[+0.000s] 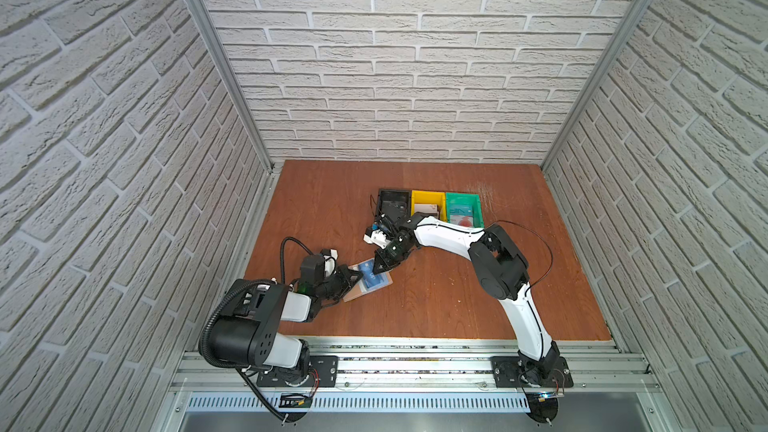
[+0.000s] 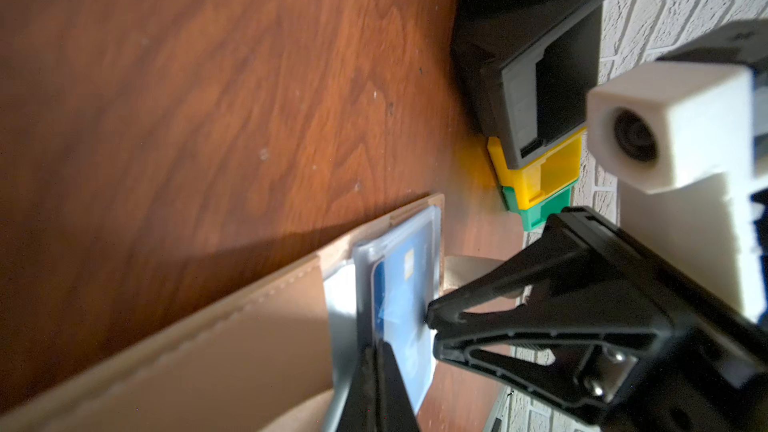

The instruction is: Take the credit cards out of the card holder

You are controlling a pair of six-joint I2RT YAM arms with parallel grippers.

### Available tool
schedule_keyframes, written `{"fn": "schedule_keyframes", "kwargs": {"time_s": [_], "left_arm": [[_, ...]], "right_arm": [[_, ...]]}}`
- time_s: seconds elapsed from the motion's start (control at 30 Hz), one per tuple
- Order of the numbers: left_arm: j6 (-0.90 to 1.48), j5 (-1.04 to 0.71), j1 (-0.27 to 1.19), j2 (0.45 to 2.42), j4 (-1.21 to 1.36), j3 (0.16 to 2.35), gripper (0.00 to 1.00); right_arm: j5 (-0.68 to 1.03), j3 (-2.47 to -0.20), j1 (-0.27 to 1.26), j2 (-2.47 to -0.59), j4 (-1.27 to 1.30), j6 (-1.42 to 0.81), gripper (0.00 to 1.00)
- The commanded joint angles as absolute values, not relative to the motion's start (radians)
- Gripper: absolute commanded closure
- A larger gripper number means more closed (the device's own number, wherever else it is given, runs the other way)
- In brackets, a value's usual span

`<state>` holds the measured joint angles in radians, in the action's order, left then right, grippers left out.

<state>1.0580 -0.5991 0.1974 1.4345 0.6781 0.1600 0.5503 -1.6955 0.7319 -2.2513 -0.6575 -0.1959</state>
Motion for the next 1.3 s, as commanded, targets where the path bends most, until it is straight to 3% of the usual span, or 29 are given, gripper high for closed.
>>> {"fn": "schedule_keyframes", "kwargs": {"time_s": [0.0,0.17,0.33,1.27], "left_arm": [[1.020,-0.574,0.197,1.422,0.576,0.164,0.94],[1.016,-0.569,0.198,1.431,0.579,0.166,0.94],[1.022,-0.572,0.199,1.459,0.613,0.165,0.88],[1.017,-0.537,0.230,1.508,0.569,0.201,0.92]], "right_arm": [[0.495,-1.657,0.735,-2.269,-0.679,-0.198,0.84],[0.500,-1.656,0.733,-2.271,-0.677,-0.198,0.83],[0.500,-1.657,0.734,-2.272,-0.678,-0.199,0.83],[0.502,-1.632,0.729,-2.261,-0.663,-0.199,0.83]]}}
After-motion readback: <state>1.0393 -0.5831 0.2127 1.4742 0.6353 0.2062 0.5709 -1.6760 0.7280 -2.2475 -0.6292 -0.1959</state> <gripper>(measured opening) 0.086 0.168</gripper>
